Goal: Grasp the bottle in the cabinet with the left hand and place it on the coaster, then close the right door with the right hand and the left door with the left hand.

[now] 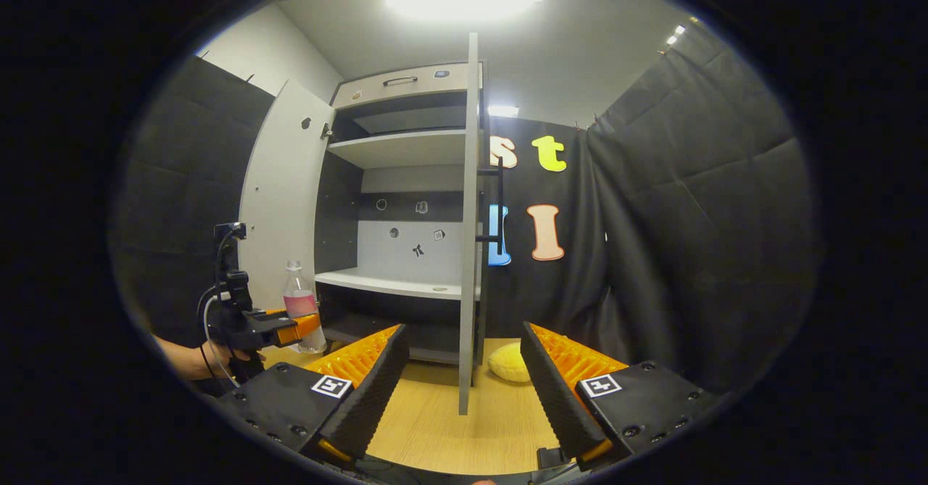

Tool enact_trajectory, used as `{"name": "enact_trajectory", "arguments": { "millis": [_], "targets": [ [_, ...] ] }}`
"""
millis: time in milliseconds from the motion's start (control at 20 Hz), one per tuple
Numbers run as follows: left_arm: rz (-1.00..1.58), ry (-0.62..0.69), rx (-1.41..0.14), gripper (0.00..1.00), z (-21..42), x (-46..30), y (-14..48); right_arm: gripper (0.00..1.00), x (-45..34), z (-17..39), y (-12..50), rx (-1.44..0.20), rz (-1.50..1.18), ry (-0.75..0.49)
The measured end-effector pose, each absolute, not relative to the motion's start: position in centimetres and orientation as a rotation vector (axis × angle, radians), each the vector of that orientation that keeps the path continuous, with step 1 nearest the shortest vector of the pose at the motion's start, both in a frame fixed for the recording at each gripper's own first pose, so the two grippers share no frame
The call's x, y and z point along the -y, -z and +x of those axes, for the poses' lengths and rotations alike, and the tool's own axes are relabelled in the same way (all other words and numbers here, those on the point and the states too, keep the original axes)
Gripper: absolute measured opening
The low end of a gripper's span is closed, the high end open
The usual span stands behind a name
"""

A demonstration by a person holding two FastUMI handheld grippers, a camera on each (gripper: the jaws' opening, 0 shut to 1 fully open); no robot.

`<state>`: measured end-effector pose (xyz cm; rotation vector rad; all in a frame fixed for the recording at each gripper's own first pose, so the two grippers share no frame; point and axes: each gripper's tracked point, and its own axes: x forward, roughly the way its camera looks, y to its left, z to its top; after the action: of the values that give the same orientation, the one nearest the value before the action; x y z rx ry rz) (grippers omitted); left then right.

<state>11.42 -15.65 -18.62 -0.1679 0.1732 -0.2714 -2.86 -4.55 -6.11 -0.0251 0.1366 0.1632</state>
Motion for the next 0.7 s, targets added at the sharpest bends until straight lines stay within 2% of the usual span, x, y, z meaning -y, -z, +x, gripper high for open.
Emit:
{"name": "enact_trajectory", "arguments": {
  "millis": [700],
  "targets": [
    [-0.128,0.320,-0.331,0.71,6.4,17.5,29.6,0.98,3.2,-4.9,7.4,-0.196,-0.084,-0.170]
  ]
}}
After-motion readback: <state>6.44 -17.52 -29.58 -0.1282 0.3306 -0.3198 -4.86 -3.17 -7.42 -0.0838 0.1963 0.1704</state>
